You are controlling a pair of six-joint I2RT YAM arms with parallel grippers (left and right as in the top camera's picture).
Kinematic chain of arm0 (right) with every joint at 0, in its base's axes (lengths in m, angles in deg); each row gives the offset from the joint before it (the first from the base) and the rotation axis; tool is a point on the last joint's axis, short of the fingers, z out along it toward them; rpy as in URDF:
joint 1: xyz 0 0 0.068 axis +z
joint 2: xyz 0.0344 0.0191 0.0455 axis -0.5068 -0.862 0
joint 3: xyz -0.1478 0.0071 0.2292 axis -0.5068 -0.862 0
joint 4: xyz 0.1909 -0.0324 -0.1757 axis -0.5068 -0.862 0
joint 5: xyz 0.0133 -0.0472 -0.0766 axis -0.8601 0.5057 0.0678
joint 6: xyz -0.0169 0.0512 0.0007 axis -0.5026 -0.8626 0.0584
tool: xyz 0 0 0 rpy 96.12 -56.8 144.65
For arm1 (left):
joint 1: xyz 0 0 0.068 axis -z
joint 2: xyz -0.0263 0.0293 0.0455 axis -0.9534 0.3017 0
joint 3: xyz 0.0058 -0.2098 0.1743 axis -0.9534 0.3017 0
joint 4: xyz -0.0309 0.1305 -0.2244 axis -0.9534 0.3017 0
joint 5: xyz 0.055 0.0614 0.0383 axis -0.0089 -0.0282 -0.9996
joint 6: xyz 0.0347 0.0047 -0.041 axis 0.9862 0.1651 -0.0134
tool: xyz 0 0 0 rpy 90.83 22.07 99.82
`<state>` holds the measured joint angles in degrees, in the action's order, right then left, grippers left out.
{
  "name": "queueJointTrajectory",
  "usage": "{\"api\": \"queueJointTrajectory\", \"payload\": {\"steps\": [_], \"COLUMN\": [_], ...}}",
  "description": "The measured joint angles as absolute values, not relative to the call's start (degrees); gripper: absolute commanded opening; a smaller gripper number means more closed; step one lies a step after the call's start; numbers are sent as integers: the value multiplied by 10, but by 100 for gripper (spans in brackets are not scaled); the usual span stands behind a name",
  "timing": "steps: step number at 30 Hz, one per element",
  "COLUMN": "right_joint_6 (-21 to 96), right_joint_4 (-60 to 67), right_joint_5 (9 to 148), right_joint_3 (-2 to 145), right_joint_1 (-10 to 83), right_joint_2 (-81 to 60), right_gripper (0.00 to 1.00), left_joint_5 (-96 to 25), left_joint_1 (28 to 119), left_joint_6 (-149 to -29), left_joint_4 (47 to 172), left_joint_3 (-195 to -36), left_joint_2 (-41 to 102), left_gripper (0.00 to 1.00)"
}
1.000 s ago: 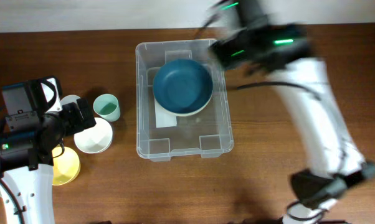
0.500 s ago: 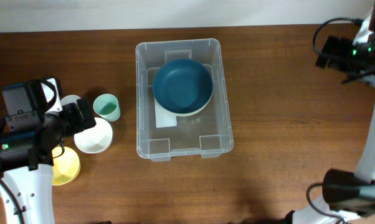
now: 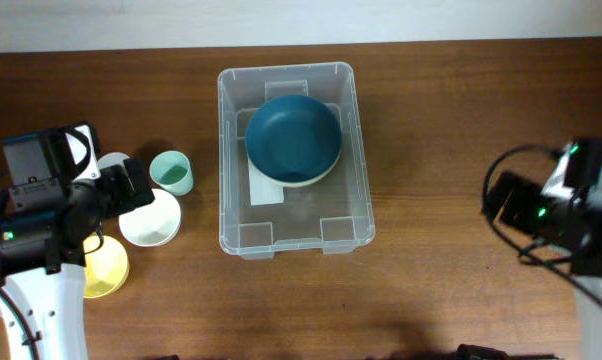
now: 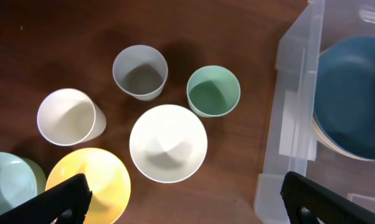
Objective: Pack container
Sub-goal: 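Retract the right gripper and reach the left gripper to the mint green cup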
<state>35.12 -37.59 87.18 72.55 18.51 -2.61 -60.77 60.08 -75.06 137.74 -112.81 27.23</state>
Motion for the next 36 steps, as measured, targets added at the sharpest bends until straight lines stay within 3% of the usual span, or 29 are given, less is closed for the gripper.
{"api": "queueJointTrajectory", "payload": {"steps": [7,11,20,36], "right_joint_6": [310,308,311,313], "right_joint_4": [-295,-280,-281,-278], "right_joint_5": [835,829,824,824], "right_joint_3": [553,552,551,551], "right_joint_1": [185,185,185,185], "right_joint_2": [-46,-50,-50,-50], "right_gripper": [99,99,99,99], "left_joint_5": [-588,-588,-585,-585], "left_joint_1": [615,658,695,729], "left_joint_6": [-751,-751,-750,-749], "left_joint_4": [1373,1375,1444,1459], "left_joint_3": [-1129,-1149,-1379,-1398], "left_joint_2": [287,346,621,822], "left_gripper": [100,99,99,96]}}
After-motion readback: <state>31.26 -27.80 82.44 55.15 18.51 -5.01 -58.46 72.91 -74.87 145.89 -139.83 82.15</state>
